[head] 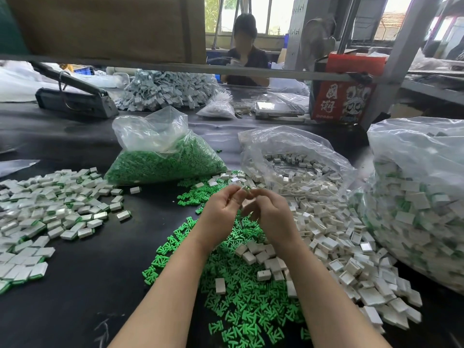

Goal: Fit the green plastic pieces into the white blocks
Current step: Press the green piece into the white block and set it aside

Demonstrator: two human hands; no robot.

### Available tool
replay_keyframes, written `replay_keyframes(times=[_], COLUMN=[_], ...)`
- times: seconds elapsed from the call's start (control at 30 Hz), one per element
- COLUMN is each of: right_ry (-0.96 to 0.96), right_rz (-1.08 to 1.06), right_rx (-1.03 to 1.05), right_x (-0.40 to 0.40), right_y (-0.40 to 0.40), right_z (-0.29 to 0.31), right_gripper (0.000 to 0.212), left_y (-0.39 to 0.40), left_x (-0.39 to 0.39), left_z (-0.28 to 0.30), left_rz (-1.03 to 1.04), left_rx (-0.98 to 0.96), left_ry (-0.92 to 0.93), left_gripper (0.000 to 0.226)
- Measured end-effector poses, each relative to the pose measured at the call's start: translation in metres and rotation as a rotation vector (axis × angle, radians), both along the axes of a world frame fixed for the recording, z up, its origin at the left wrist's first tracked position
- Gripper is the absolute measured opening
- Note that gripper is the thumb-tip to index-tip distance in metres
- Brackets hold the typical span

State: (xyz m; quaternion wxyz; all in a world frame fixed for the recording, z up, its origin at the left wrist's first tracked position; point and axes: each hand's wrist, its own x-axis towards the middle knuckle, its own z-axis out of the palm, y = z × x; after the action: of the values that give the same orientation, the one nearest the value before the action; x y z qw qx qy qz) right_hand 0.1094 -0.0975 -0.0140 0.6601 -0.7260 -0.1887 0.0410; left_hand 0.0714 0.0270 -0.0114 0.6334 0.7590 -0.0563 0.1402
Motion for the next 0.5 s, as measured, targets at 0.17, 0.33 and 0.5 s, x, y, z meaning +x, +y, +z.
replay_keyframes(times=[0.17, 0.33, 0.5], right_ry=[0.239, 0.294, 0.327], right_rz=[0.097, 0.279, 0.268], right_rx=[0.1, 0.207, 0.306], right_x=[0.0029, 0.0012, -0.0001], right_y=[-0.0057, -0.0023, -0.0045], right_z=[0.0004, 0.0004, 0.0025], right_gripper=[0.069, 0.072, 0.062], left_y=[0.0016, -0.0043, -0.0074], left_x=[0.0006, 0.0003, 0.0004], left_z=[-0.0038, -0.0005, 0.0026], left_rz=[0.056, -0.003, -0.027], left_rx=[-0.064, -0.073, -0.129], left_ry=[0.027, 0.025, -0.016], left_gripper=[0.021, 0.024, 0.013])
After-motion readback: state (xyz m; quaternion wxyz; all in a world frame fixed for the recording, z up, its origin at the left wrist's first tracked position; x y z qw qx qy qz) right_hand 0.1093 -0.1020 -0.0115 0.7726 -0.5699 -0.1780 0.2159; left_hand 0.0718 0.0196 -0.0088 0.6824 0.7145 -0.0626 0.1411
